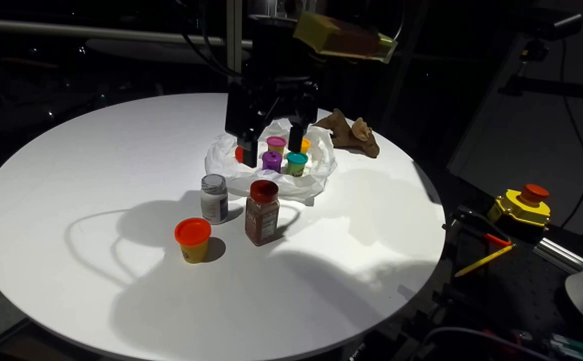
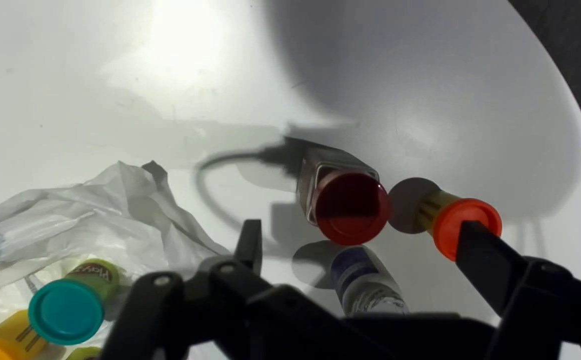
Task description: Put the things on the table into the plastic bag
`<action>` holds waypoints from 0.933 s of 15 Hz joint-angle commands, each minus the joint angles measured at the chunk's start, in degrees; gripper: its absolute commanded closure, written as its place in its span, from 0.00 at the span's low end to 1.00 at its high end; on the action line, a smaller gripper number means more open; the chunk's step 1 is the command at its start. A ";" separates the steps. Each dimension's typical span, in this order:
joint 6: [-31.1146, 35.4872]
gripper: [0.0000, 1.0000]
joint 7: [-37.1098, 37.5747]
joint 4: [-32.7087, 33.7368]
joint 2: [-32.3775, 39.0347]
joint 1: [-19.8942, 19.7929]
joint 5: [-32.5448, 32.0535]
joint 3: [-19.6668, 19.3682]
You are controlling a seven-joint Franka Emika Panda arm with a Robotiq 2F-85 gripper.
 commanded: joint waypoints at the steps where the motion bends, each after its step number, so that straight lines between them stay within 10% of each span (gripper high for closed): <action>1: 4.59 0.00 -0.41 -1.17 1.48 0.83 0.23 0.19; 9: 8.77 0.00 -0.08 -0.03 7.70 1.54 -0.42 -0.82; 14: 11.06 0.49 0.75 -0.05 8.60 1.70 -1.35 -2.48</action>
